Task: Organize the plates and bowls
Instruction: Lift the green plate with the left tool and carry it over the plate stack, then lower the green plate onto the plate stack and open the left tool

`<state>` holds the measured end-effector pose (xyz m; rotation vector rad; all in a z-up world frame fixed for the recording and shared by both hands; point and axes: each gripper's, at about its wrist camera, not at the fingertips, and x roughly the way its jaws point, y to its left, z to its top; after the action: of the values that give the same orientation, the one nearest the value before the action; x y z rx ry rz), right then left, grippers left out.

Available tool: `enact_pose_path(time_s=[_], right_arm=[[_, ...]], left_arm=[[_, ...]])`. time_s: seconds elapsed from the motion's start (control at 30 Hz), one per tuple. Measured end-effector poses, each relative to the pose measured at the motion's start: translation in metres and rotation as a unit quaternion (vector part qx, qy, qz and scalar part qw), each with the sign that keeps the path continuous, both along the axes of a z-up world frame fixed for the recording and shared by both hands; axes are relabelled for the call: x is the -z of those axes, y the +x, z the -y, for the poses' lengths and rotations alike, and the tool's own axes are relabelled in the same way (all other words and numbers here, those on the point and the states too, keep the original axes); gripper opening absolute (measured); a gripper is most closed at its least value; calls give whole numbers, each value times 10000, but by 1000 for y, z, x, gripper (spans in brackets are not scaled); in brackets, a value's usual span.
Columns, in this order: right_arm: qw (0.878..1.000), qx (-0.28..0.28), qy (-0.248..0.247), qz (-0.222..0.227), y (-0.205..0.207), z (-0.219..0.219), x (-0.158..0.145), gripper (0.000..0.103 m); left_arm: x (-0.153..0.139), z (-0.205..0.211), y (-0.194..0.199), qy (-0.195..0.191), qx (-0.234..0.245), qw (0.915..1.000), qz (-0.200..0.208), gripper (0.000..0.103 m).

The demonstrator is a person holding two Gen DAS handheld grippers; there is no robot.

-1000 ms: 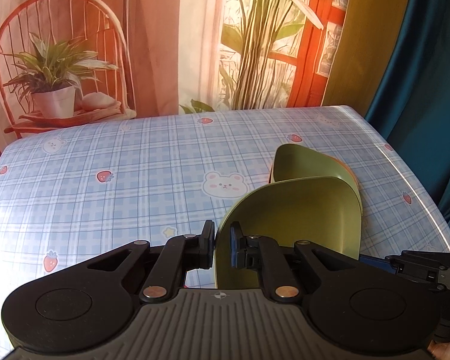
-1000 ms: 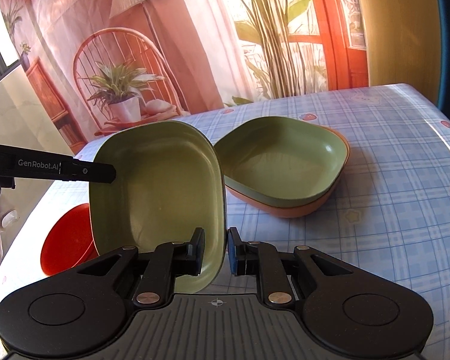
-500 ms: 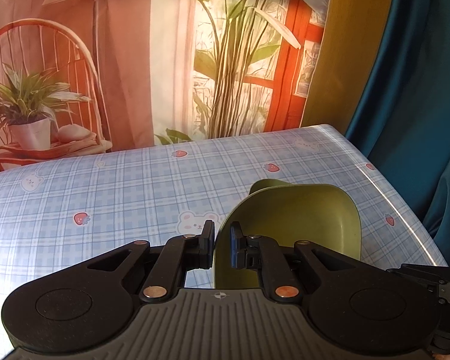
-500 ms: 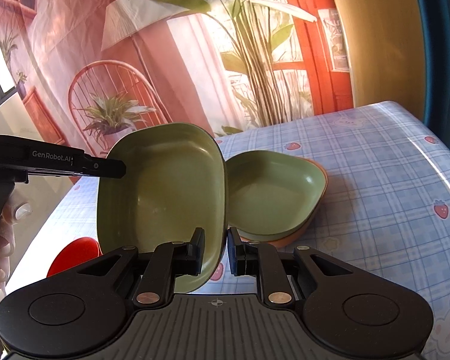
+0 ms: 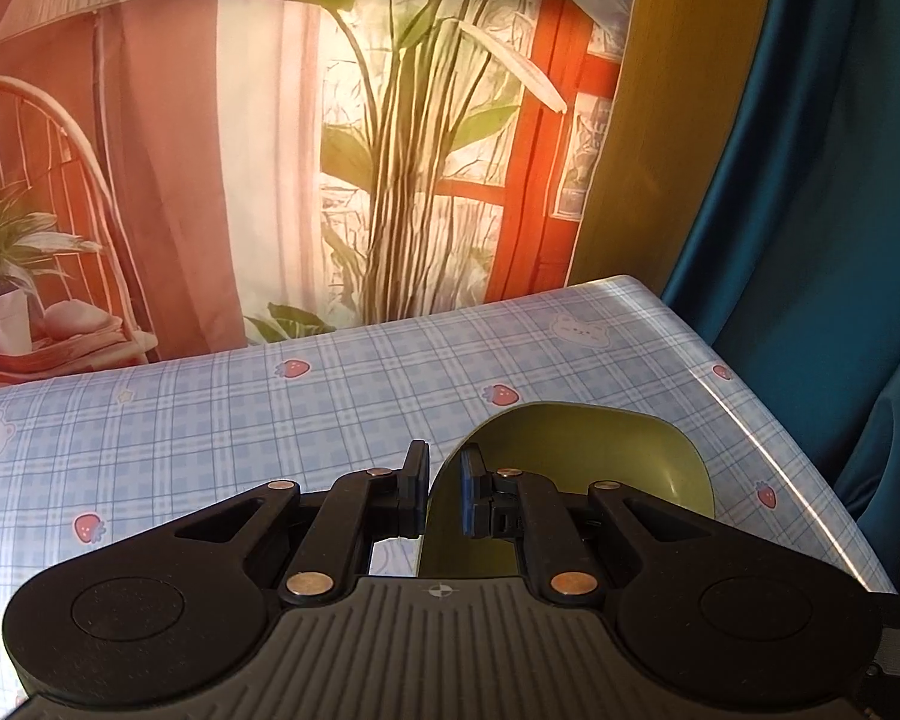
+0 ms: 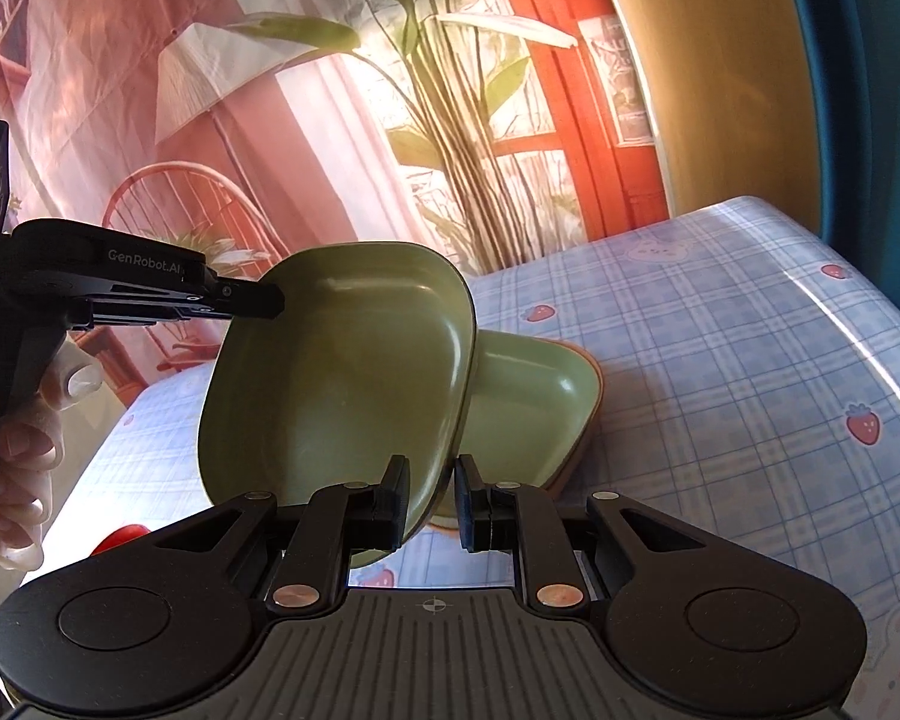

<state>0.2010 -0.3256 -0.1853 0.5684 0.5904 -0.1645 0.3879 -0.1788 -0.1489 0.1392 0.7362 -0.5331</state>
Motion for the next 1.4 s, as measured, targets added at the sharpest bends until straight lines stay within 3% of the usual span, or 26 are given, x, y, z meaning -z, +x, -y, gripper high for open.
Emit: enact_pose_path(time_s=[0.43,0.97,1.4], right_arm=[[9991,376,-95,-159,9,28,20,16],[9987,302,-284,-284,22,24,30,17],[9982,237,-378,-398,19,21,31,27]], left_arm=[[28,45,37,139,210,9995,-184,12],[46,50,51,272,69,9993,-247,13],[46,47,45,382,154,9987,-297,16]])
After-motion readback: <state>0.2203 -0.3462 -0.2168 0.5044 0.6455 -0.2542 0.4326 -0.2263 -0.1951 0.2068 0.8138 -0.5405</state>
